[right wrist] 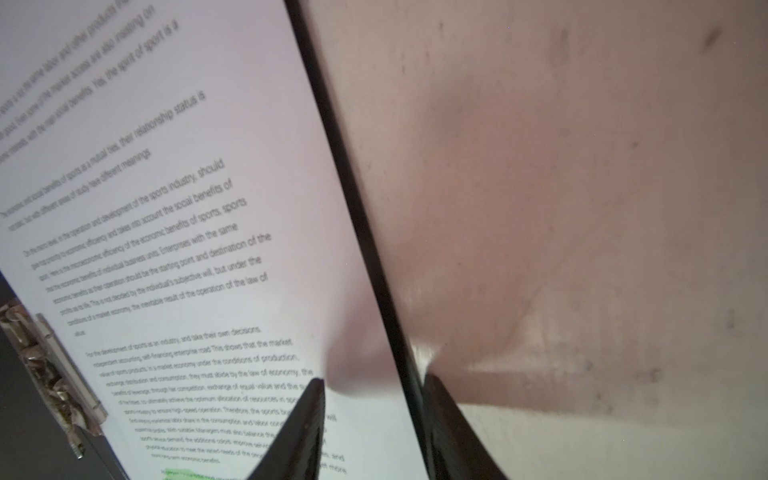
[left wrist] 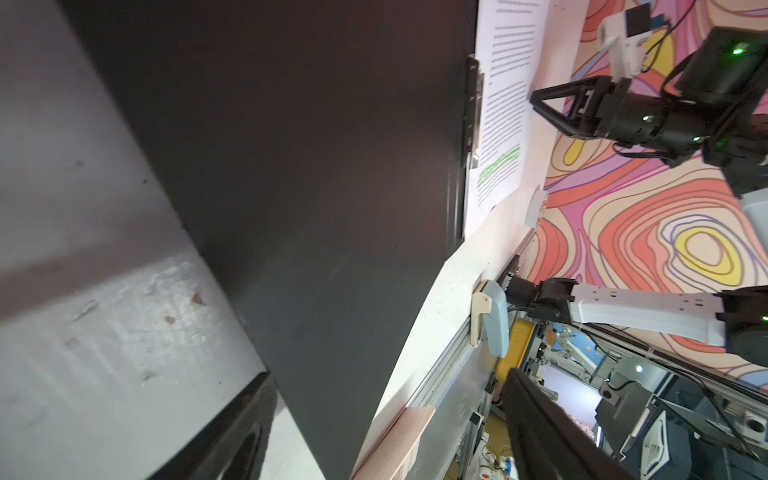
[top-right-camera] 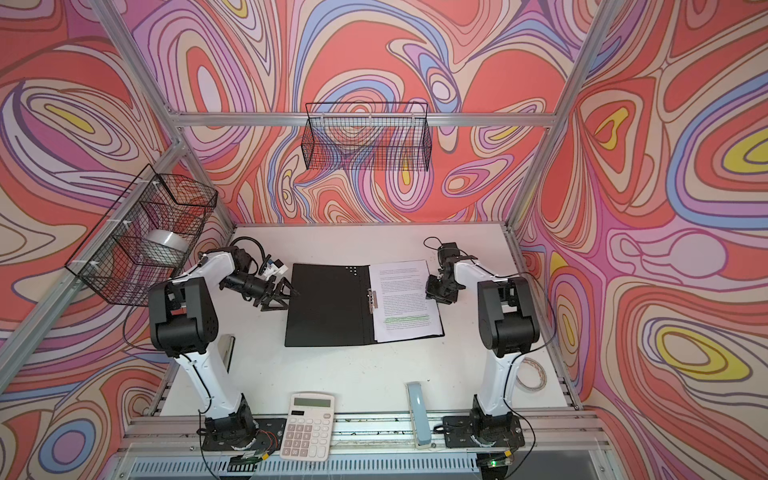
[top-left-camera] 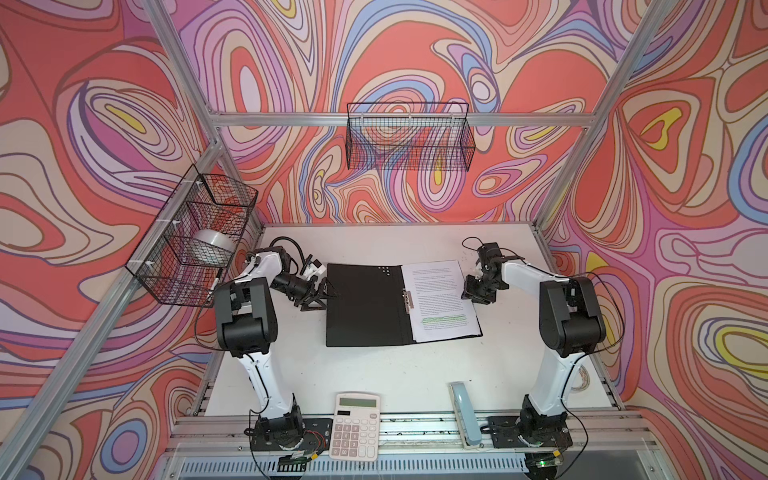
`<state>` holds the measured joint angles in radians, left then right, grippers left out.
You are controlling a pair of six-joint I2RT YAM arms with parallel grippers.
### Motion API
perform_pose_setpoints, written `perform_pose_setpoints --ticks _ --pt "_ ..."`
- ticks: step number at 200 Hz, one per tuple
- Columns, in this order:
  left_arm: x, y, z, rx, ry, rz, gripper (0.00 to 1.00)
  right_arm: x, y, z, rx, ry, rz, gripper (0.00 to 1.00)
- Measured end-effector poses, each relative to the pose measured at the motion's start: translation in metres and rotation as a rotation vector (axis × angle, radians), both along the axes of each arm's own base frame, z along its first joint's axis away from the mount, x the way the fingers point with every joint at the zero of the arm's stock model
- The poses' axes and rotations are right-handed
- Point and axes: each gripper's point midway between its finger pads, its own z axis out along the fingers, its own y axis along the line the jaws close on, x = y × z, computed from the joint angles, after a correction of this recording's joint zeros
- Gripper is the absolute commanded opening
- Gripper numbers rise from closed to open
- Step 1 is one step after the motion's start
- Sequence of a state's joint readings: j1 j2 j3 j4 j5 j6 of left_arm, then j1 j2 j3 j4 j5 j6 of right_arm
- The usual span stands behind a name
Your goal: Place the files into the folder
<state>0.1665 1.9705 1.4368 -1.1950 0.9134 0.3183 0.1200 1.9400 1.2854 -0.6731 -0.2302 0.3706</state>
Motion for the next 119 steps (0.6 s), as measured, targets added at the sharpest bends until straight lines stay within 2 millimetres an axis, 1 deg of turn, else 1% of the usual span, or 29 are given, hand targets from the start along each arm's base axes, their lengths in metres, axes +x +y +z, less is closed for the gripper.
perform_pose_setpoints --ticks 50,56,67,84,98,119 --pt "0.0 -0.006 0.015 -0.069 -0.006 0.003 0.85 0.001 -0.002 0.0 -0.008 -0.003 -0.001 0.4" --pt "0.002 -0.01 0.02 -0.107 -0.016 0.007 0.85 0.0 0.001 0.001 0.011 0.0 0.003 0.4" --pt "0.001 -0.021 0.028 -0.157 -0.021 -0.003 0.85 -0.002 0.014 0.001 0.055 0.008 0.027 0.4" --pt "-0.001 -0.034 0.037 -0.209 -0.021 -0.016 0.85 -0.006 0.029 0.002 0.097 0.016 0.057 0.4" --pt "-0.001 -0.038 0.041 -0.235 -0.019 -0.016 0.85 -0.008 0.035 0.002 0.118 0.022 0.068 0.4" --pt "0.0 -0.038 0.048 -0.259 -0.027 -0.01 0.85 -0.009 0.037 0.003 0.137 0.028 0.07 0.4"
